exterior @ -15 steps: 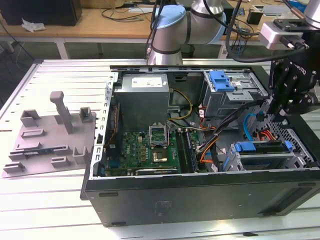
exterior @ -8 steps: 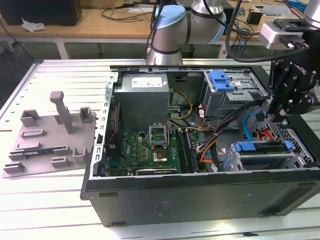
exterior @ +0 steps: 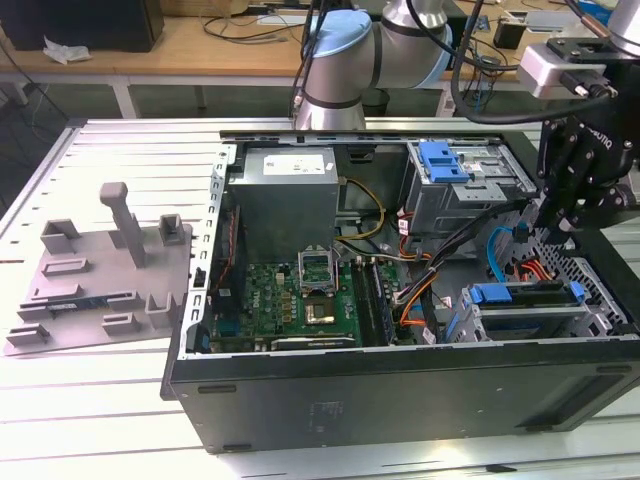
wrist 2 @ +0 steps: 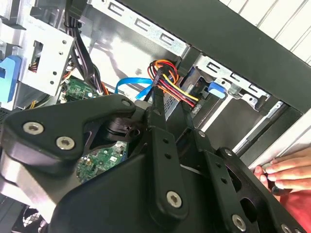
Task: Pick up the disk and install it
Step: 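Insert the second disk wire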
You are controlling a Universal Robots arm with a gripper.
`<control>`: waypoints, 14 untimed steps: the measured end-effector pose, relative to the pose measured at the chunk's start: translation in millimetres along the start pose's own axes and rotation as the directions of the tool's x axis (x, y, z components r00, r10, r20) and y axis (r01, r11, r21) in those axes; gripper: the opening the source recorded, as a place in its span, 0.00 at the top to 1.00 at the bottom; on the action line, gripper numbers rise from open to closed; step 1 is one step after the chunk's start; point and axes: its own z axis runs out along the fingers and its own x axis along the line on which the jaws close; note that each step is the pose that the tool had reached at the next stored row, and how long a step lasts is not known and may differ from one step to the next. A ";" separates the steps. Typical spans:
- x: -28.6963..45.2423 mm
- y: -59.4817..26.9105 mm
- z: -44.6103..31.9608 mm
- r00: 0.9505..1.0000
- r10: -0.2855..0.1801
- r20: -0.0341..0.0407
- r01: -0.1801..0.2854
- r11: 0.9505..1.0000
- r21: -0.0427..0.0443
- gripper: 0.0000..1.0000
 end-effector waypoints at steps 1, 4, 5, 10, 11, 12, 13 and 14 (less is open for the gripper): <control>-1.2 0.0 0.0 1.000 0.000 -0.006 0.000 1.000 0.000 0.70; -4.3 0.1 -0.1 1.000 0.000 -0.029 0.000 1.000 0.000 0.70; -6.4 0.1 -0.1 0.999 0.000 -0.036 0.000 1.000 0.000 0.70; -16.2 0.3 -0.6 0.997 -0.001 -0.075 0.001 1.000 0.001 0.70; -17.5 0.3 -0.7 0.996 -0.001 -0.085 0.001 1.000 0.001 0.70; -18.4 0.3 -0.7 0.996 -0.001 -0.092 0.001 1.000 0.001 0.70; -19.9 0.4 -0.7 0.995 -0.001 -0.103 0.001 1.000 0.002 0.70; -22.3 0.4 -0.9 0.993 -0.001 -0.114 0.001 1.000 0.002 0.70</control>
